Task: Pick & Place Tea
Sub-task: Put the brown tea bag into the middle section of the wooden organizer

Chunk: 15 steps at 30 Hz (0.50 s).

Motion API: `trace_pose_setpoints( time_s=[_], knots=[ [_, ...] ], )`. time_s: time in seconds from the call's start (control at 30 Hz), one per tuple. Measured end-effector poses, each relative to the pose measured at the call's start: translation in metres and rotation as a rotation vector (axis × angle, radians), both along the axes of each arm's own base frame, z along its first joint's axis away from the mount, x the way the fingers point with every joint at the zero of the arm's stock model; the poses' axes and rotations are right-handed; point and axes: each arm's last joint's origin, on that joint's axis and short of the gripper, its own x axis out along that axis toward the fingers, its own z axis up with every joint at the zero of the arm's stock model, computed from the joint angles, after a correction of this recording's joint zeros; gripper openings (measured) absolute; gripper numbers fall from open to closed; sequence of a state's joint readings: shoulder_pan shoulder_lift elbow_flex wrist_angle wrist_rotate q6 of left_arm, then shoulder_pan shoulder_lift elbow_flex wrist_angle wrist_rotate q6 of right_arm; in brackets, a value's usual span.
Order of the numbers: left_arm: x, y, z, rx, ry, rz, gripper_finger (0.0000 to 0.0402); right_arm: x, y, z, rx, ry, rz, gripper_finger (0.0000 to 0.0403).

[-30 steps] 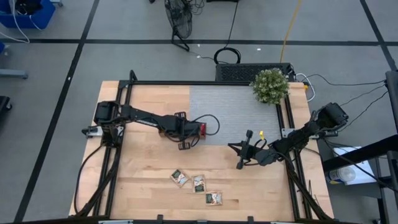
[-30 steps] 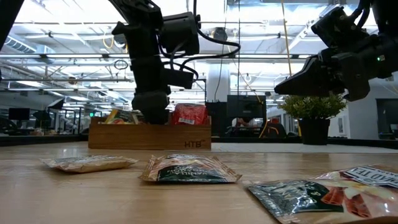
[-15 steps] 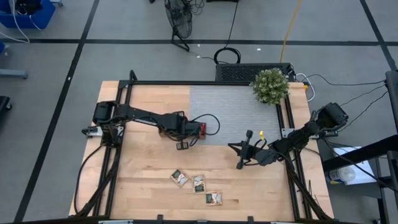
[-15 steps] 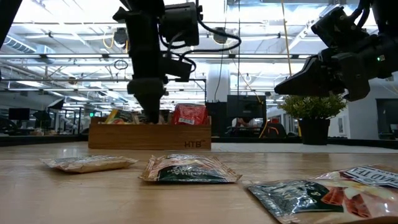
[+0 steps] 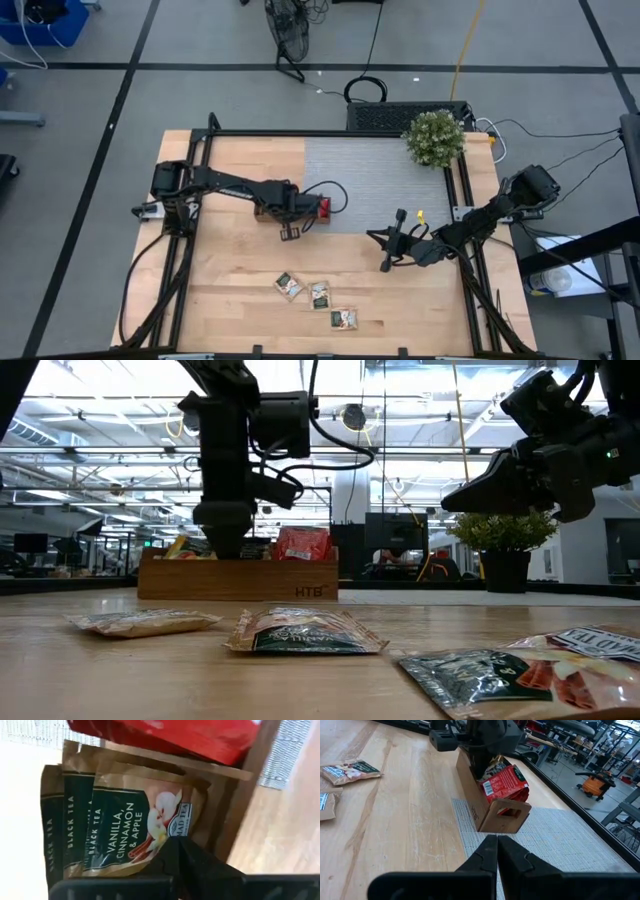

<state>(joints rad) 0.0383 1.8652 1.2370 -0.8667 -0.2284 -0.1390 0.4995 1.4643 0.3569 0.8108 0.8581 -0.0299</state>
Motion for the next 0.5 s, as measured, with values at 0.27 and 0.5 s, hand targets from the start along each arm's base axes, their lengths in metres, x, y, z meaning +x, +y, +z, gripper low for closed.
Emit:
trace_pose_setpoints(
  time_s=[0.27,0.5],
  knots=[
    [0.003,0.01,-0.006,-0.022,-0.07,0.026,0.0004,0.0,0.0,0.0,0.0,0.0,0.0,0.0],
    [0.003,0.012,-0.016,0.0,-0.138,0.04,0.0025,0.0,0.0,0.0,0.0,0.0,0.0,0.0]
  ],
)
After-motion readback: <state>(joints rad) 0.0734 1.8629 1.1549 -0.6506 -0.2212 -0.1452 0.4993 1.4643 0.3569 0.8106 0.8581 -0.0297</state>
